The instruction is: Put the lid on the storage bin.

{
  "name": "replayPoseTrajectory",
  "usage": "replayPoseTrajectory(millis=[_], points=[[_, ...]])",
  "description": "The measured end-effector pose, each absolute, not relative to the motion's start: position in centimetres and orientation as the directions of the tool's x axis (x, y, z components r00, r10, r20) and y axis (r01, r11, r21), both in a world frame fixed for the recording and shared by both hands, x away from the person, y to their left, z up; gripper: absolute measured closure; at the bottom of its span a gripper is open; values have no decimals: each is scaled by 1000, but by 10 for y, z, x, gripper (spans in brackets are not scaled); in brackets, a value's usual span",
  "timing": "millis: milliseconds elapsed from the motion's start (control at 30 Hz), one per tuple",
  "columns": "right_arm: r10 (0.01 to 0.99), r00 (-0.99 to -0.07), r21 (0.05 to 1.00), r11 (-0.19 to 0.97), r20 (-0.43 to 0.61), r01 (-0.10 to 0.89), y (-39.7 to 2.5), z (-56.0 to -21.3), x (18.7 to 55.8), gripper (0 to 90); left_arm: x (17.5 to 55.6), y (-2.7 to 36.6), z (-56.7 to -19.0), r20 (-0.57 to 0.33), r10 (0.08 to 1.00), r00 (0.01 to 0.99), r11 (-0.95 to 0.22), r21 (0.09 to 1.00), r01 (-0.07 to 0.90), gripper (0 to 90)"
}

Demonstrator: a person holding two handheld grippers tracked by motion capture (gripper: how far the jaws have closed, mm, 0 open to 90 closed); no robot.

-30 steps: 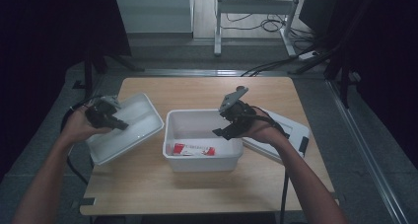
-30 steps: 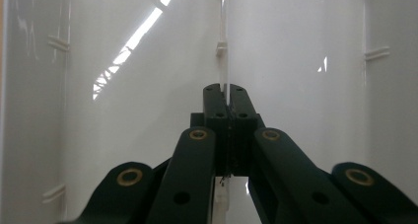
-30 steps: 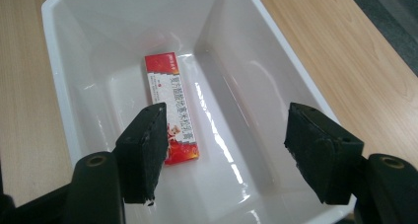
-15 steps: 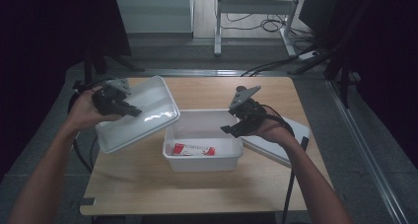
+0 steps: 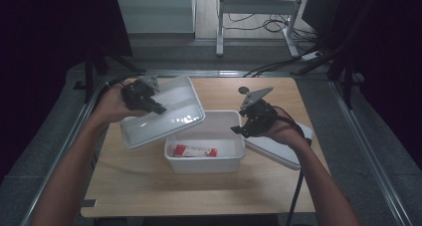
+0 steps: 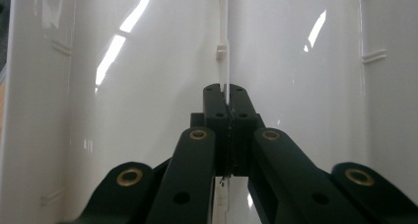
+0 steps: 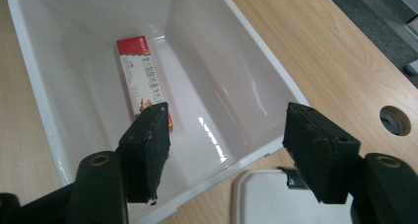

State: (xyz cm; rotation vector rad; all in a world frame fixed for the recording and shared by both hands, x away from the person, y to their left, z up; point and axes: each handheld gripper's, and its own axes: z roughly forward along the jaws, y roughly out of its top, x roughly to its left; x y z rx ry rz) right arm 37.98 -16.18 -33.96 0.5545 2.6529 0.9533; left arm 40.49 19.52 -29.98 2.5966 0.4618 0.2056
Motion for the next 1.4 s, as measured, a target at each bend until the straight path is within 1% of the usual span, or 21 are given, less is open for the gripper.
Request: replayPoseTrajectory(millis=[67,600,1000,1400], points=[[438,-891,652,711,-117,264,-163,-340,380,344,405,190,-300,59,363,930,-822,490,290,898],[460,-880,646,708,-117,284,-173,-342,383,346,409,154,-307,58,290,955,-865,443,236,897],[472,-876,652,696,-100,301,-181,-345,392,348,421,133,-313,40,247,968,-879,429,207,897],[495,-864,651,688,-97,321,-192,-344,391,346,419,104,-315,39,190,981,-897,413,157,897]])
